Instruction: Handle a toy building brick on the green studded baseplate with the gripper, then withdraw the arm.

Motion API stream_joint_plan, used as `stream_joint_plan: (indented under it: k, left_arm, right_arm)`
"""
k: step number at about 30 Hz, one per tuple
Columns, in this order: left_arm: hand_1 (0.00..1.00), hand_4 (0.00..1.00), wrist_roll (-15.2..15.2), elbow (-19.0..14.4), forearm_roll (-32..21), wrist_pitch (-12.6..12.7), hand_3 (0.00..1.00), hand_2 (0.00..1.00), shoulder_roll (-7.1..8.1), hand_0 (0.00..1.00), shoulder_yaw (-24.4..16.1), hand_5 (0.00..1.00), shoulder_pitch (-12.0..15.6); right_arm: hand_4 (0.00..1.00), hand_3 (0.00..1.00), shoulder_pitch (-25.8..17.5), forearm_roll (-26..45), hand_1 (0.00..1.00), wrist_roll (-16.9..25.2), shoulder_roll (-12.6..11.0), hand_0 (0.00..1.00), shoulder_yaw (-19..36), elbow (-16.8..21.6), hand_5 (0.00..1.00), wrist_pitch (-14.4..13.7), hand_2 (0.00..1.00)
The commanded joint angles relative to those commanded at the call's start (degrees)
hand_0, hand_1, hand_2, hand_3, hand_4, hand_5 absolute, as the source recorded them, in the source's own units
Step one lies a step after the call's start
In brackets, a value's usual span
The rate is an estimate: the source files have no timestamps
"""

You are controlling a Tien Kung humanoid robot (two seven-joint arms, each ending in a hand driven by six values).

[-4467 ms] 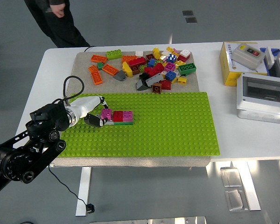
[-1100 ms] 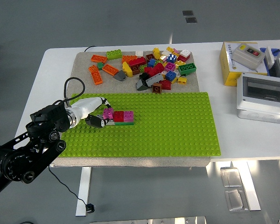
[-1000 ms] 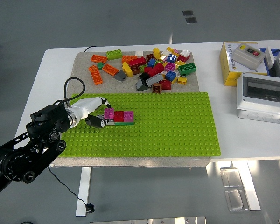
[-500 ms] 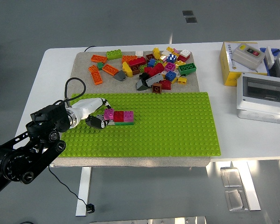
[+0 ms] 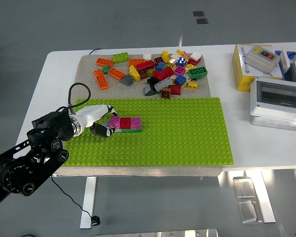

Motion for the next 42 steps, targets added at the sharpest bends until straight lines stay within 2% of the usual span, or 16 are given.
stream_joint_plan:
  k: [12,13,24,25,32,38,42]
  left_arm:
    - [0.998,0.629,-0.02,-0.86,0.20,-0.05,0.739,0.998,0.22,0.981,-0.46,0.228,0.10]
    - [0.998,0.642,-0.02,-0.97,0.16,-0.14,0.811,0.998,0.24,0.981,-0.56,0.227,0.12]
    - [0.998,0.660,0.46,-2.59,-0.35,-1.09,0.831,0.998,0.83,0.981,-1.88,0.234,0.29]
    - [0.998,0.689,0.60,-3.04,-0.52,-1.27,0.840,0.998,0.99,0.982,-2.10,0.262,0.33]
    - [0.998,0.706,1.97,-5.77,-1.10,-2.50,0.825,0.998,1.89,0.982,-3.12,0.283,0.65]
    - [0.998,0.700,4.27,-11.11,-0.76,-3.79,0.799,0.998,4.24,0.982,-4.71,0.287,2.67]
    - [0.998,0.700,4.49,-12.63,-0.36,-3.78,0.799,0.998,4.65,0.982,-5.29,0.287,2.99]
  right_arm:
    - [0.629,0.750,0.00,-0.07,0.558,-0.05,-0.01,0.649,0.07,0.02,0.998,0.03,0.570]
    - [0.628,0.750,-0.01,-0.08,0.558,-0.05,-0.01,0.650,0.08,0.02,0.998,0.03,0.571]
    - [0.628,0.748,-0.01,-0.34,0.557,-0.16,-0.06,0.649,0.26,0.05,0.998,0.11,0.569]
    - [0.629,0.747,-0.01,-0.32,0.556,-0.16,-0.07,0.649,0.26,0.05,0.998,0.11,0.569]
    - [0.628,0.747,-0.07,-0.53,0.556,-0.21,-0.12,0.650,0.47,0.07,0.998,0.14,0.570]
    - [0.629,0.748,-0.39,-0.24,0.557,-0.06,-0.49,0.649,0.81,0.10,0.998,-0.10,0.564]
    - [0.629,0.748,-0.37,-0.83,0.557,-0.16,-0.50,0.649,1.31,0.13,0.998,0.00,0.564]
